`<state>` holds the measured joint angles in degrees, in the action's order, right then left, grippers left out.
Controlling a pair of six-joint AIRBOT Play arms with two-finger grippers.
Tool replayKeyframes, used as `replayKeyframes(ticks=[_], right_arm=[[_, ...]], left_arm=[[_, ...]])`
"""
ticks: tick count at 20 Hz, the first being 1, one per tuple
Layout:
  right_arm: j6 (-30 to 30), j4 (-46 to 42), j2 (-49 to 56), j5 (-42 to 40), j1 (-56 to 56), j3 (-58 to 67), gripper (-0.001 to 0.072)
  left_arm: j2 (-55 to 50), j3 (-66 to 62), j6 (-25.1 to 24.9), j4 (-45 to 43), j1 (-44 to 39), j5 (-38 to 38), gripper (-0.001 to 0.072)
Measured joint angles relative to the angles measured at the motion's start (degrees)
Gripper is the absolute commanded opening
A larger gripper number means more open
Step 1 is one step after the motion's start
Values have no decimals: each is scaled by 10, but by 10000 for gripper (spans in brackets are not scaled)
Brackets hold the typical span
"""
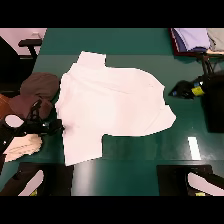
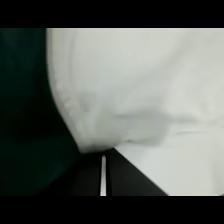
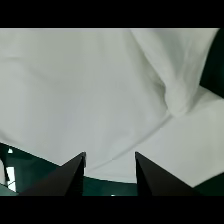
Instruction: Fold the shirts.
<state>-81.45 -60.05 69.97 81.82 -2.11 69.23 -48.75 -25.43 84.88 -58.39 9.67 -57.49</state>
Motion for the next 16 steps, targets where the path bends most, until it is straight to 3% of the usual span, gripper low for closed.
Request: replayKeyframes(ticks=[1, 2, 3, 5, 6, 7, 13, 16], right_arm=[[0, -2, -9, 0, 25, -30, 385], [0, -3, -17, 0, 51, -61, 491], [1, -7, -24, 0, 82, -96, 504], [2, -11, -33, -1, 141, -161, 490], [6, -11, -36, -5, 165, -190, 424], [10, -7, -38, -14, 186, -219, 404], [37, 46, -8, -93, 200, -306, 396], [42, 73, 31, -130, 155, -299, 68]], left_arm=[[0, -14, -3, 1, 0, -9, 24], [0, -29, -5, 3, 0, -18, 24], [1, -42, -8, 6, 0, -19, 24], [1, -63, -10, 7, 0, -31, 24], [1, -70, -11, 11, 0, -32, 24], [1, -75, -12, 12, 0, -33, 24], [1, -87, -13, 17, 0, -38, 25], [1, -88, -14, 18, 0, -42, 24]])
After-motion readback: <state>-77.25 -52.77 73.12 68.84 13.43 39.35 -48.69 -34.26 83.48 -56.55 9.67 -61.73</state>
